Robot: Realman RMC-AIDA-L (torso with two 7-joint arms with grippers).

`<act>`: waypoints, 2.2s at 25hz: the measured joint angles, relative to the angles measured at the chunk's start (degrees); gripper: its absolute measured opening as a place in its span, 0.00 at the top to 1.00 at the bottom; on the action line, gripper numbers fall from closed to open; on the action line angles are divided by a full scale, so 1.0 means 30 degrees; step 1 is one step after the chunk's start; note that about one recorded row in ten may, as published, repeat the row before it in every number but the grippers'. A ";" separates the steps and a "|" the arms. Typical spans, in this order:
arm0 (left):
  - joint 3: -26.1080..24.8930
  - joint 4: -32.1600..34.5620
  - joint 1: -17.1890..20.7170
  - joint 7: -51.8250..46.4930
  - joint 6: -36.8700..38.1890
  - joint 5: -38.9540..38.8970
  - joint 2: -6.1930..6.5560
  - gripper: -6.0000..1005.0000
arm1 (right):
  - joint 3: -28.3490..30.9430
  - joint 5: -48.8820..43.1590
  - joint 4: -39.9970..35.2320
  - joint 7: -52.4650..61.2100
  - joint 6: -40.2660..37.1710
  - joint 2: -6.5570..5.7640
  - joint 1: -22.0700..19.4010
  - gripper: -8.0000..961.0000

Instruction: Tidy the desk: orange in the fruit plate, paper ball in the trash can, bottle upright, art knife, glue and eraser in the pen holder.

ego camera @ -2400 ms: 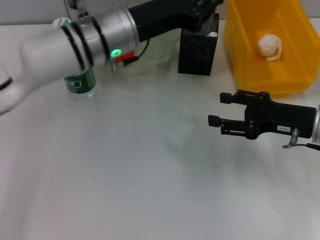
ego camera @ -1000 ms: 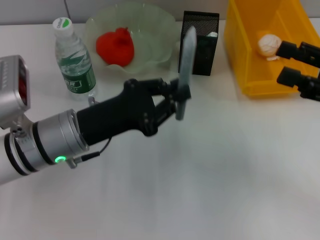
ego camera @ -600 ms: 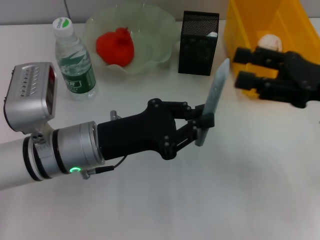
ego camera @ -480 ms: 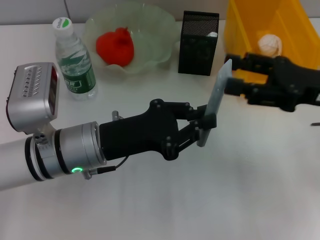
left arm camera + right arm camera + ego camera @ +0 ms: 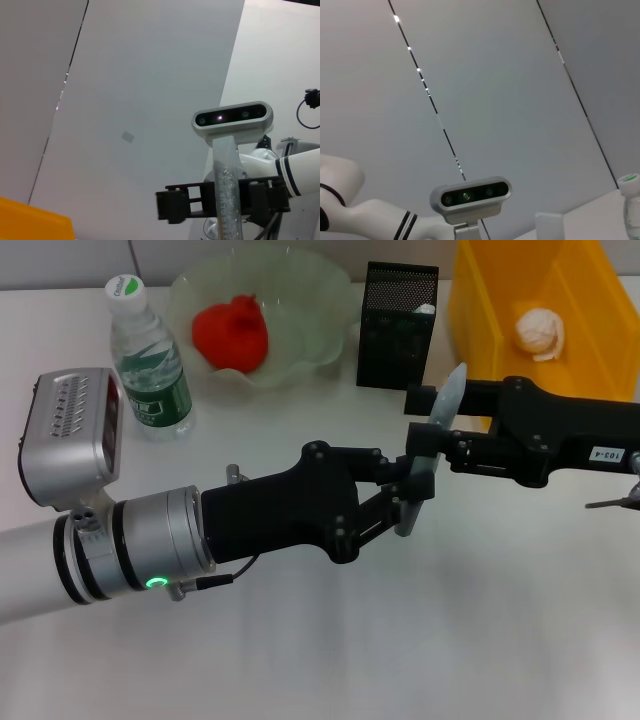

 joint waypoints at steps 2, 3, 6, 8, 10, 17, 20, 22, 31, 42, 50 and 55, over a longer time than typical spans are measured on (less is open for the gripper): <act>-0.0006 -0.0008 0.0001 0.0001 0.0000 0.0006 -0.0017 0.85 | -0.0008 0.0001 -0.0004 0.0001 -0.0064 0.0016 0.0000 0.40; -0.0009 -0.0010 0.0001 0.0000 0.0001 0.0006 -0.0024 0.85 | -0.0011 0.0001 -0.0005 0.0001 -0.0094 0.0019 0.0000 0.43; -0.0143 -0.0012 0.0068 0.0001 0.0002 0.0006 -0.0029 0.84 | -0.0017 0.0002 -0.0005 0.0000 -0.0110 0.0019 -0.0003 0.53; -0.0195 -0.0012 0.0097 0.0001 0.0004 0.0002 -0.0029 0.83 | -0.0022 0.0001 -0.0006 0.0003 -0.0112 0.0017 -0.0029 0.59; -0.0209 -0.0013 0.0115 -0.0018 0.0002 -0.0002 -0.0024 0.82 | -0.0030 0.0001 -0.0005 0.0005 -0.0071 0.0014 -0.0070 0.63; -0.0211 -0.0014 0.0136 -0.0030 0.0002 -0.0023 -0.0020 0.79 | -0.0041 0.0007 -0.0005 0.0006 -0.0028 -0.0010 -0.0121 0.78; -0.0251 -0.0015 0.0099 -0.0047 -0.0045 -0.0036 -0.0019 0.77 | -0.0038 0.0017 -0.0007 -0.0025 0.0036 -0.0017 -0.0118 0.83; -0.0323 -0.0013 0.0093 -0.0081 -0.0099 -0.0036 -0.0021 0.76 | -0.0034 0.0020 -0.0008 -0.0036 0.0069 -0.0018 -0.0092 0.83; -0.0701 -0.0051 0.0127 -0.0032 -0.0230 -0.0017 -0.0021 0.67 | 0.0020 0.0012 -0.0002 -0.0110 0.0079 -0.0017 -0.0053 0.84; -0.0710 -0.0188 -0.0003 -0.0176 -0.0298 0.0011 0.0073 0.34 | 0.0097 0.0002 -0.0022 -0.0155 0.0079 -0.0040 -0.0005 0.84; -0.0718 -0.1075 0.0049 0.0227 -0.0801 0.0014 0.0373 0.16 | 0.0441 0.0116 -0.0889 0.0140 0.1107 -0.0368 -0.0059 0.84; -0.1117 -0.1982 0.0633 0.1887 -0.1306 0.0012 0.0571 0.16 | 0.2334 0.0176 -0.1718 0.0955 0.2156 -0.0755 0.0339 0.83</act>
